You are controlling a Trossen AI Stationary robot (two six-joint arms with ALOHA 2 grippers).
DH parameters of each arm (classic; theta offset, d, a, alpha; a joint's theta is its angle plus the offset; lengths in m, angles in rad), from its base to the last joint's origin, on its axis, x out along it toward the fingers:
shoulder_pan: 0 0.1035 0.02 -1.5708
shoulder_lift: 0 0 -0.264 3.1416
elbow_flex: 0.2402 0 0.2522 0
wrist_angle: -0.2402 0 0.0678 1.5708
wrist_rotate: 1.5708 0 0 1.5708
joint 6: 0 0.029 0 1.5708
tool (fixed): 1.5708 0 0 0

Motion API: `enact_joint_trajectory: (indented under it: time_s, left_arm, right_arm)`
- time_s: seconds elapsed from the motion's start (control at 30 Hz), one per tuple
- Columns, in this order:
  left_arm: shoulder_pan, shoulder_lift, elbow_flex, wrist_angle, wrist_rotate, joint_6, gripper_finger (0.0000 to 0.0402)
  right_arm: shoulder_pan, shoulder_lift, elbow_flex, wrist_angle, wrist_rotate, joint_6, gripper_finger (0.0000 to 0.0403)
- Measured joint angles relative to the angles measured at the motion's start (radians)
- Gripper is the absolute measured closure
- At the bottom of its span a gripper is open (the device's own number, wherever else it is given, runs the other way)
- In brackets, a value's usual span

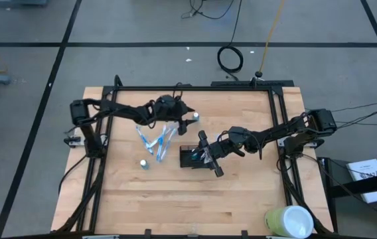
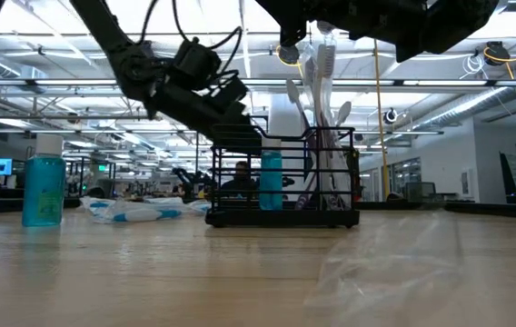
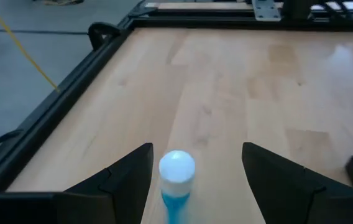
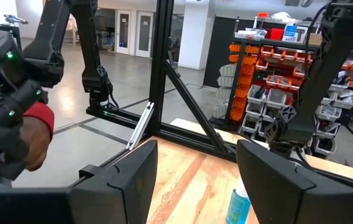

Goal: Pick & Place toothbrushing station
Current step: Put the top mouthwash into the middle section of the wire organizer

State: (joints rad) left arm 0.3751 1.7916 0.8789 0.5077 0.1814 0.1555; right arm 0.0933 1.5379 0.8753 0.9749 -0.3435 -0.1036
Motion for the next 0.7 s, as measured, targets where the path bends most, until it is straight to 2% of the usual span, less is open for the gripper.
enact_joint_trajectory:
  time_s: [0.27, 0.6, 0.7]
  left_arm:
    - [0.011, 0.095, 0.139, -0.126, -0.008, 0.012, 0.0151]
    - [0.010, 0.107, 0.155, -0.200, -0.006, 0.047, 0.0151]
    - [0.010, 0.107, 0.155, -0.200, -0.006, 0.047, 0.0162]
  right_arm:
    - [0.000, 0.000, 0.000, 0.000, 0.000, 0.000, 0.0192]
    - [0.000, 0.000, 0.000, 0.000, 0.000, 0.000, 0.0192]
    - [0.000, 0.000, 0.000, 0.000, 0.000, 0.000, 0.0192]
